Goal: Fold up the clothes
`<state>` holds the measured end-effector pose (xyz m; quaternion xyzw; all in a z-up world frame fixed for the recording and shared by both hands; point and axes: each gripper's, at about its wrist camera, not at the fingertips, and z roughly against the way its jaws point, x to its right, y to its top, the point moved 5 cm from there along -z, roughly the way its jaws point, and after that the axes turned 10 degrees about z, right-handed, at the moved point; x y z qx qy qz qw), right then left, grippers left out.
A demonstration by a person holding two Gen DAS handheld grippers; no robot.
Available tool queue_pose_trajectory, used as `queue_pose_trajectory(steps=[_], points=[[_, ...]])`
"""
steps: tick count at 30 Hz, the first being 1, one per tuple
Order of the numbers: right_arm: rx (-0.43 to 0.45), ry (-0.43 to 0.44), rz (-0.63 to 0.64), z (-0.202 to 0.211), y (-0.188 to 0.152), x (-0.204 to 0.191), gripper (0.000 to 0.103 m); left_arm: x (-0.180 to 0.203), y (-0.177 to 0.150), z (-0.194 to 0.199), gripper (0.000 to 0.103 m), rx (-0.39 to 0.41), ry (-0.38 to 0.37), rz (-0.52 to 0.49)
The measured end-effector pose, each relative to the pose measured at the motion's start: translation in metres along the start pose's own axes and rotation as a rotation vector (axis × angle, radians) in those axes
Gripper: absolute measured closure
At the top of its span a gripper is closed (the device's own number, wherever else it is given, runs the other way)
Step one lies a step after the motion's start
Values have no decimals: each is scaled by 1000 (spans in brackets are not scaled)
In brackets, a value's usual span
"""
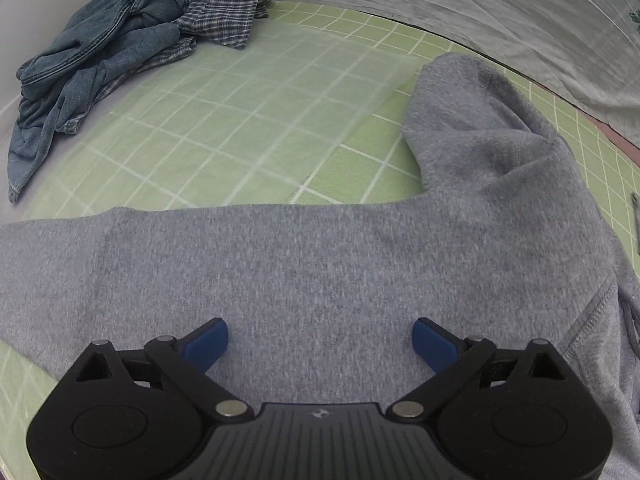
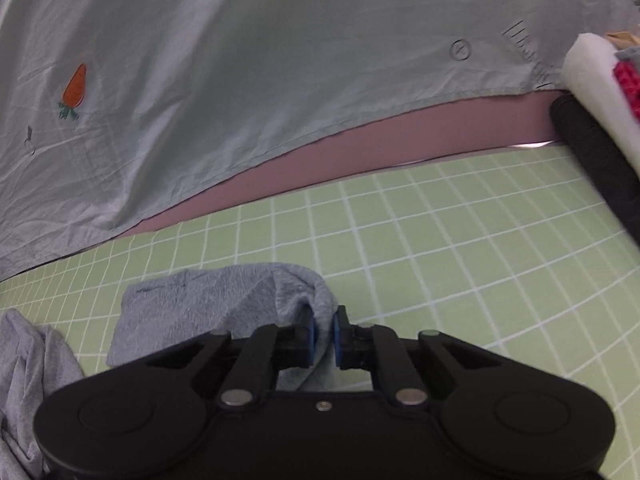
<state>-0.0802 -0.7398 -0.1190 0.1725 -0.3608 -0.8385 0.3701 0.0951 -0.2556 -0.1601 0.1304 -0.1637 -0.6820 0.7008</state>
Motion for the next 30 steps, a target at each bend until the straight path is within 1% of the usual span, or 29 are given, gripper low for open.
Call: queue_pose_trajectory(steps=[2,4,6,9,10,11,13,15,16,18,20,23,24,27,30], points=[[53,-108,-25,16,8,33,95,-1,3,-1,3,3,0,0],[115,-240,-49,43,17,71,95,-3,6,-3,2,7,1,1],[162,-368,-51,68,21,100,95,-4,7,-4,2,11,-1,0],[185,-500,-56,89,17,129,95,-3,7,-7,1,11,-5,-7],[171,-527,-60,91,13,137,94,-2,6,-8,1,9,-5,-8],[123,-529,-67,85,5,141,93,-1,5,-8,1,6,-4,-8],[40,-529,-82,75,-11,147,83,1,2,-9,2,0,-2,-9],[16,-512,-73,75,-25,140,70,1,-2,-8,2,-1,3,-4],[5,-502,-64,76,-32,135,67,0,-4,-8,2,-2,6,-4],[-12,-461,-68,79,-46,122,56,-4,-4,-7,2,-7,10,-7],[-27,-399,-83,83,-58,107,52,-9,-5,-3,3,-14,2,11],[-55,-335,-83,84,-73,87,47,-7,-7,10,3,-22,-55,56],[-67,-308,-86,83,-78,80,46,-2,-7,13,3,-24,-79,57],[-100,-227,-102,79,-90,58,46,20,-10,21,3,-24,-149,20],[-118,-136,-154,71,-95,43,44,43,-9,21,3,-16,-182,-18]])
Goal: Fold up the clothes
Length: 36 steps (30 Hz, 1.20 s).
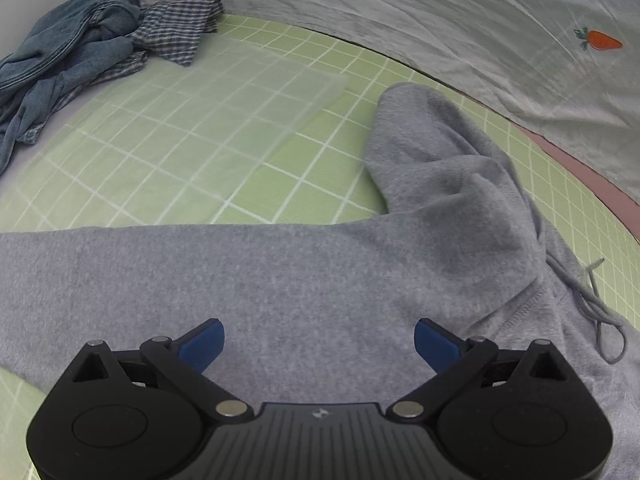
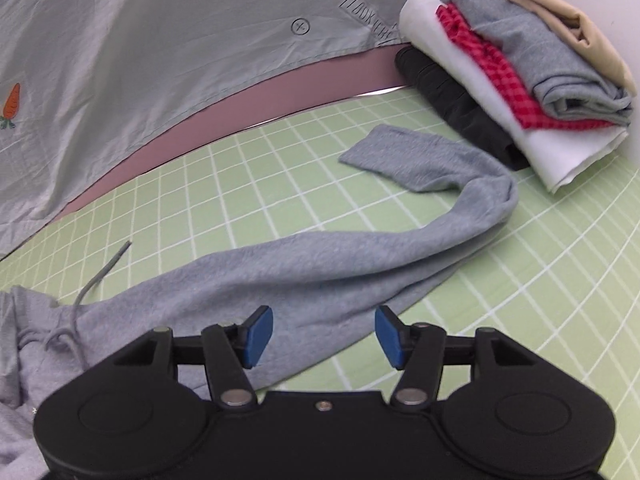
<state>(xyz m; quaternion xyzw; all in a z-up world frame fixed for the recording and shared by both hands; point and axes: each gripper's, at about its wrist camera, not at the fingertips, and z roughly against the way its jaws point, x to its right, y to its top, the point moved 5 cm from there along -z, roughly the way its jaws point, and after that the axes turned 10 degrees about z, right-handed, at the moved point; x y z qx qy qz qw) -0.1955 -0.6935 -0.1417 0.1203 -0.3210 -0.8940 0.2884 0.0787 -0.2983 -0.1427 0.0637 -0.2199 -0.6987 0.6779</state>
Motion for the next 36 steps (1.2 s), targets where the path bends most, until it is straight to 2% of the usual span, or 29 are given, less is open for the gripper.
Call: queue_pose_trajectory(steps=[4,8,12,13,15,16,17,18,19,20,21,23,27,29,31,32,34,35,36], points=[[-32,30,-39,-14,-1,-10,37,25,6,-7,2,-1,-33,-25],[-50,-21,-65,-28,5,-9,25,47,17,-8,2,7,-97,-31],[-74,-48,-112,-43,10,-4,21,61,22,-15,3,7,-121,-42],[-74,-54,-121,-45,11,-3,20,63,23,-16,6,7,-129,-41],[-68,-62,-132,-48,13,-2,18,64,24,-21,23,-4,-135,-34],[-64,-66,-137,-49,14,-2,19,64,24,-22,37,-11,-145,-28],[-61,-70,-138,-50,15,-1,27,64,23,-24,54,-16,-160,-22],[-55,-71,-125,-50,17,-1,45,64,23,-25,64,-22,-175,-16],[-45,-66,-100,-50,19,-1,58,65,23,-25,95,-21,-175,-23],[-36,-60,-76,-49,22,-1,79,65,23,-25,99,-16,-170,-37],[-26,-55,-52,-48,24,-1,103,66,22,-25,99,-12,-164,-51],[2,-56,-15,-45,30,1,103,65,23,-22,100,6,-150,-73],[145,-244,-21,-11,58,41,103,40,38,-3,100,65,-96,-40],[182,-254,-90,5,74,73,103,25,43,-2,100,52,-100,11],[163,-208,-155,4,80,93,103,20,41,-4,100,42,-90,24],[145,-180,-177,0,78,96,99,18,39,-5,100,38,-84,27],[89,-131,-186,-14,68,91,73,20,34,-5,100,36,-81,24],[67,-115,-179,-20,62,86,53,22,31,-5,100,36,-80,22],[51,-107,-155,-26,55,78,47,23,29,-5,100,37,-78,19]])
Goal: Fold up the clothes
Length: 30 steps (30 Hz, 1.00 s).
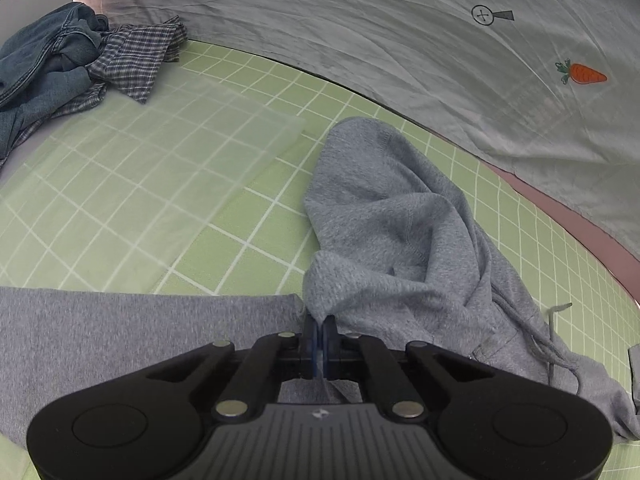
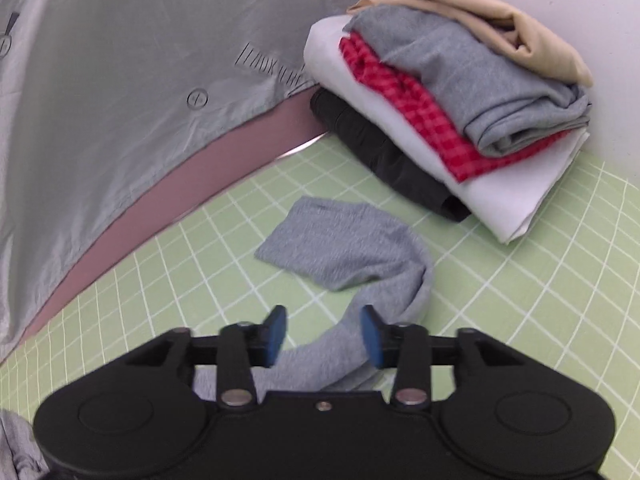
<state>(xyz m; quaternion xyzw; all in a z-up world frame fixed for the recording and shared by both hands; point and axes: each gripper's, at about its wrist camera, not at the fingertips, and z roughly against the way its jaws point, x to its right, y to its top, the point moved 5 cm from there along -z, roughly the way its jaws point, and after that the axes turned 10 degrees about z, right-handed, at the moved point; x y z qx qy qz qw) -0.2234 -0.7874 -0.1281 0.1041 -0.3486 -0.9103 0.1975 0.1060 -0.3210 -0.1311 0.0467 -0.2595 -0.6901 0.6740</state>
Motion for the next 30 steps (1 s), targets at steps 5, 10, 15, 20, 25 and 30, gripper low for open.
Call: queue_pose_trajectory(steps=[5,10,15,20,25,30], points=[[-77,23,-24,-18,-26,-24,19,-4,-5,-5,100,-16,7,11],[-111,-39,-99,-28,-27,-38,9,-8,-10,-13,99,-41,18,26],[-185,-105,-22,-36,-31,-61,6,-13,-15,-20,99,-60,20,37],[-73,-42,6,-27,-23,-63,90,-10,-13,-16,100,-36,26,6],[63,-54,-82,-2,9,-32,91,-2,8,20,100,32,-22,10],[187,-118,-91,33,35,-11,90,14,6,16,100,59,-16,-50]])
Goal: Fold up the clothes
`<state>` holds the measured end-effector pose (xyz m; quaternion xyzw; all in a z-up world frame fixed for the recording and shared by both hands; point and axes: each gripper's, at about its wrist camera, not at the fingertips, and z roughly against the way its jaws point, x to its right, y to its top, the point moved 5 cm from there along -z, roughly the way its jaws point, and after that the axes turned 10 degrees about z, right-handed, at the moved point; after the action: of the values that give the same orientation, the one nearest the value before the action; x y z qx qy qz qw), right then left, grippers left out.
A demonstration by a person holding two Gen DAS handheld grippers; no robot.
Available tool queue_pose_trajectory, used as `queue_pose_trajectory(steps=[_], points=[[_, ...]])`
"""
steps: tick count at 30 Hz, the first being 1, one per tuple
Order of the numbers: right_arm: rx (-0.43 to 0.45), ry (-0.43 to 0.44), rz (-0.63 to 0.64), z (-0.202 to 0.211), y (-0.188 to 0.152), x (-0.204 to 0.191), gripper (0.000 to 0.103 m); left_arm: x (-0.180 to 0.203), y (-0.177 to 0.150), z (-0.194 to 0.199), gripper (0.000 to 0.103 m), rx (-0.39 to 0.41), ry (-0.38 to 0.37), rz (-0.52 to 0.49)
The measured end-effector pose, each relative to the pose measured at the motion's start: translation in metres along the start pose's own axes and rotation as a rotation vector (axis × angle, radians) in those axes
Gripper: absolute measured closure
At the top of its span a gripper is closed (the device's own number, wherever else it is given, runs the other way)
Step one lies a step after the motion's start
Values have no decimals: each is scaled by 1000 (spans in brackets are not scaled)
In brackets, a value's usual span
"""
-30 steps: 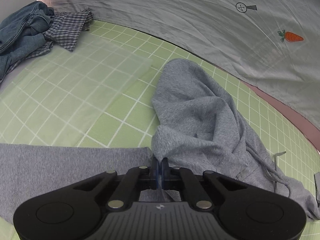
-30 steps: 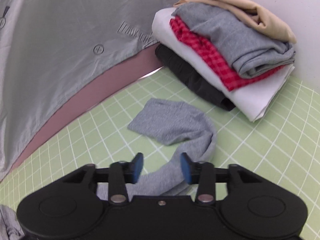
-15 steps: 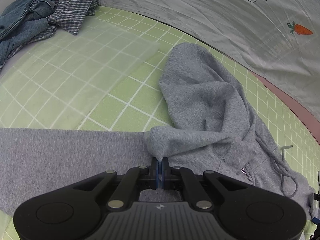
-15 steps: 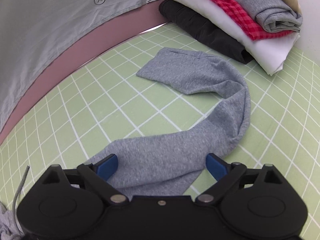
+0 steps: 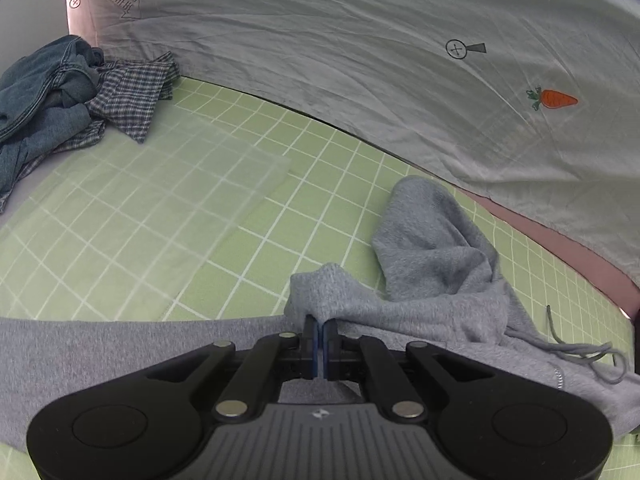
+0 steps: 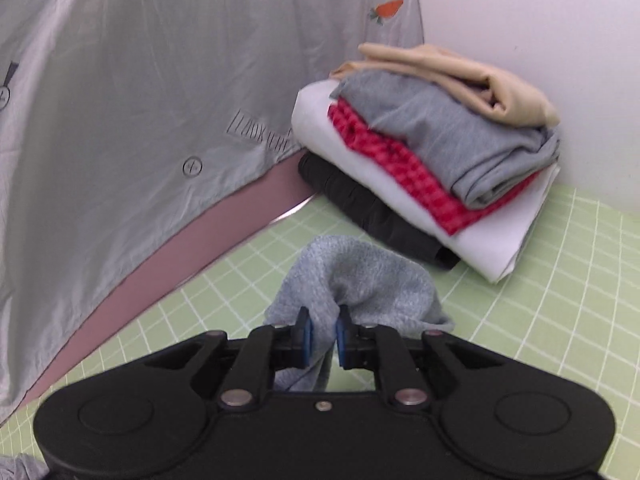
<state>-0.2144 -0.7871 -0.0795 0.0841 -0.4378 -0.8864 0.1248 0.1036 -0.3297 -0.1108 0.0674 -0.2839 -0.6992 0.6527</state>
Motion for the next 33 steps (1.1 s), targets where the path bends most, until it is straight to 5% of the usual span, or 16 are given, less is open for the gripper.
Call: queue_pose_trajectory(steps=[5,9,14,24,29,33], points=[[-116,-13,182,-14,-23,-12,71,11,-10,-13,94,-39,25,-30],[-98,22,206,12,-39,-8,23,14,-17,11,78,-12,-7,-76],[-167,82,219,42,-76,5,17,11,-48,38,66,-72,-50,-115],[-251,138,237,106,-139,36,16,4,-140,70,67,-246,-158,-177],[-271,159,279,122,-154,41,15,10,-169,75,66,-283,-217,-238],[-282,159,303,133,-162,48,15,27,-185,72,53,-279,-233,-344]])
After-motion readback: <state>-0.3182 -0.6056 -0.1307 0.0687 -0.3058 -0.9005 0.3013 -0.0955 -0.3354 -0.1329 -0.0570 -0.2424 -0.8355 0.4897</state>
